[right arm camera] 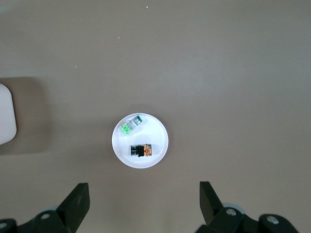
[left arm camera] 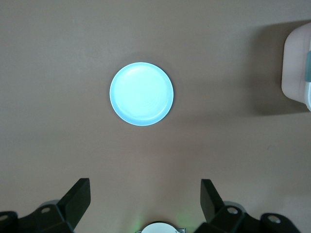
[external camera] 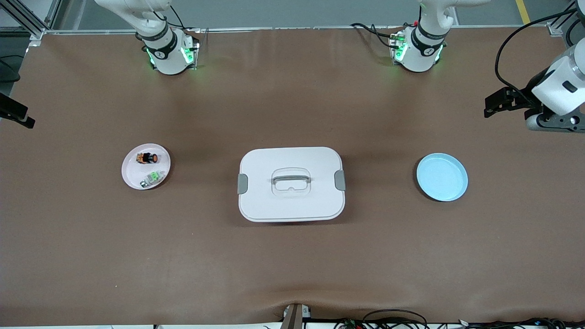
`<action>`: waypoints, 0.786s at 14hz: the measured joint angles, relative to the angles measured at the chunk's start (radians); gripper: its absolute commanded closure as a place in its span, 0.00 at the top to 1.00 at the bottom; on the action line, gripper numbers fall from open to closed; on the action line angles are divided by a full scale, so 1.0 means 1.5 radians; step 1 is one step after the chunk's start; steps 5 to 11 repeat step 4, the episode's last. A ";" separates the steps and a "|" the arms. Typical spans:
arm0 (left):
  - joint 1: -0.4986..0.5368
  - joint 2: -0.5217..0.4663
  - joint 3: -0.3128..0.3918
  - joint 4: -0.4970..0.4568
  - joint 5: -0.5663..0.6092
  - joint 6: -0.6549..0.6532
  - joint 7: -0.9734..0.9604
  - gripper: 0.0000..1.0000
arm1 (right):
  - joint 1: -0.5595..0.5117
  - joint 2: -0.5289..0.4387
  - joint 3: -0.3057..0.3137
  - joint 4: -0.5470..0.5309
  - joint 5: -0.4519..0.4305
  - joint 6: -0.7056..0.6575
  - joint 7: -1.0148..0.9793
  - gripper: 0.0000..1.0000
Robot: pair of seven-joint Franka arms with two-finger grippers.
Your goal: Transfer orange switch to right arm and place
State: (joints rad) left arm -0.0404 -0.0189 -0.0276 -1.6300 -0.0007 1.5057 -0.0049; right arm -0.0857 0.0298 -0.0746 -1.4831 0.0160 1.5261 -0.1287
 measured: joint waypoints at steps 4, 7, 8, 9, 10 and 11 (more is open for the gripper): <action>0.000 0.000 -0.001 0.000 0.000 0.000 -0.027 1.00 | 0.000 0.000 0.000 0.000 0.000 0.000 0.000 1.00; 0.000 0.000 -0.001 0.000 0.000 0.000 -0.027 1.00 | 0.000 0.000 0.000 0.000 0.000 0.000 0.000 1.00; 0.000 0.000 -0.001 0.000 0.000 0.000 -0.027 1.00 | 0.000 0.000 0.000 0.000 0.000 0.000 0.000 1.00; 0.000 0.000 -0.001 0.000 0.000 0.000 -0.027 1.00 | 0.000 0.000 0.000 0.000 0.000 0.000 0.000 1.00; 0.000 0.000 -0.001 0.000 0.000 0.000 -0.027 1.00 | 0.000 0.000 0.000 0.000 0.000 0.000 0.000 1.00; 0.000 0.000 -0.001 0.000 0.000 0.000 -0.027 1.00 | 0.000 0.000 0.000 0.000 0.000 0.000 0.000 1.00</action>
